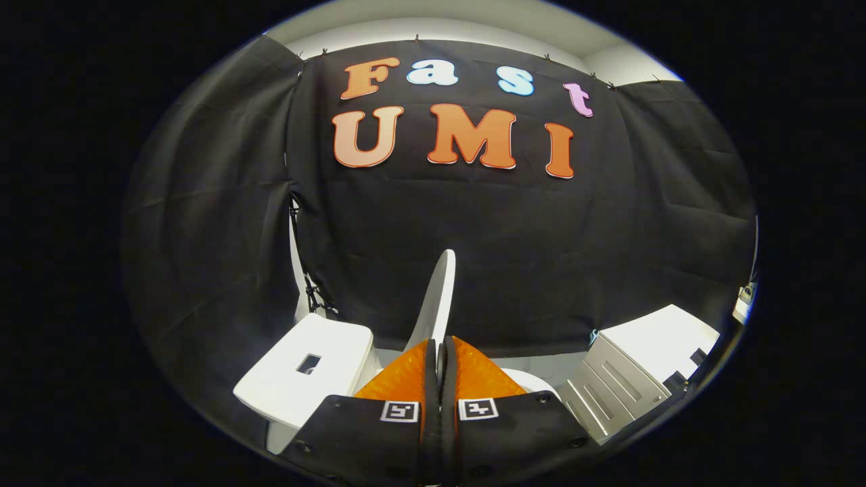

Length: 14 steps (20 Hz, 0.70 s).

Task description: Open the toilet lid.

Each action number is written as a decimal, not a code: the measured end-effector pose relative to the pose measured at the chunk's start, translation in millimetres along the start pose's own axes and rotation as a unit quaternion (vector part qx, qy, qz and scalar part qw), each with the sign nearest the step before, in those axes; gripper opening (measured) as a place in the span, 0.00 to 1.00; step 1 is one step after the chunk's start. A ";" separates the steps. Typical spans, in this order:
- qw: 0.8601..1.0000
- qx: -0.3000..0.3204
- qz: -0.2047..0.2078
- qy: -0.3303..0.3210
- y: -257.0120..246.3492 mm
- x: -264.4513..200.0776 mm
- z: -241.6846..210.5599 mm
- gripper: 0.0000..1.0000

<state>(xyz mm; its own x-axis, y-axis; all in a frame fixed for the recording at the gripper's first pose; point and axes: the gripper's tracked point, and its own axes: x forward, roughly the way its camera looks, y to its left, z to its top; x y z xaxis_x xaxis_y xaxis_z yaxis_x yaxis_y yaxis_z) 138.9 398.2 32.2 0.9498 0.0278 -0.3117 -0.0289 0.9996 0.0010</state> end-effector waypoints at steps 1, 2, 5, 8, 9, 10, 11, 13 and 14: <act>1.000 -0.006 0.001 -0.002 9.5 -0.7 1.2 0.08; 1.000 -0.012 0.004 -0.005 19.2 -1.2 3.8 0.08; 0.999 -0.034 0.012 -0.015 48.9 -2.8 8.5 0.08; 0.999 -0.043 0.015 -0.023 72.0 -1.7 10.3 0.08; 0.999 -0.045 0.020 -0.023 81.3 -3.3 10.0 0.08; 0.998 -0.046 0.024 -0.024 89.3 -4.7 10.4 0.08; 0.998 -0.048 0.027 -0.025 95.9 -5.2 10.7 0.08; 0.998 -0.053 0.032 -0.028 109.4 -5.7 10.5 0.08; 0.997 -0.055 0.036 -0.030 118.6 -6.3 10.6 0.08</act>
<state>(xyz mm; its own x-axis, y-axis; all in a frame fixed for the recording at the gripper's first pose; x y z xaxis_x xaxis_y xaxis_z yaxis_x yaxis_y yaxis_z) 132.9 516.6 44.4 0.9610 0.1023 -0.2570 -0.1277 0.9882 -0.0843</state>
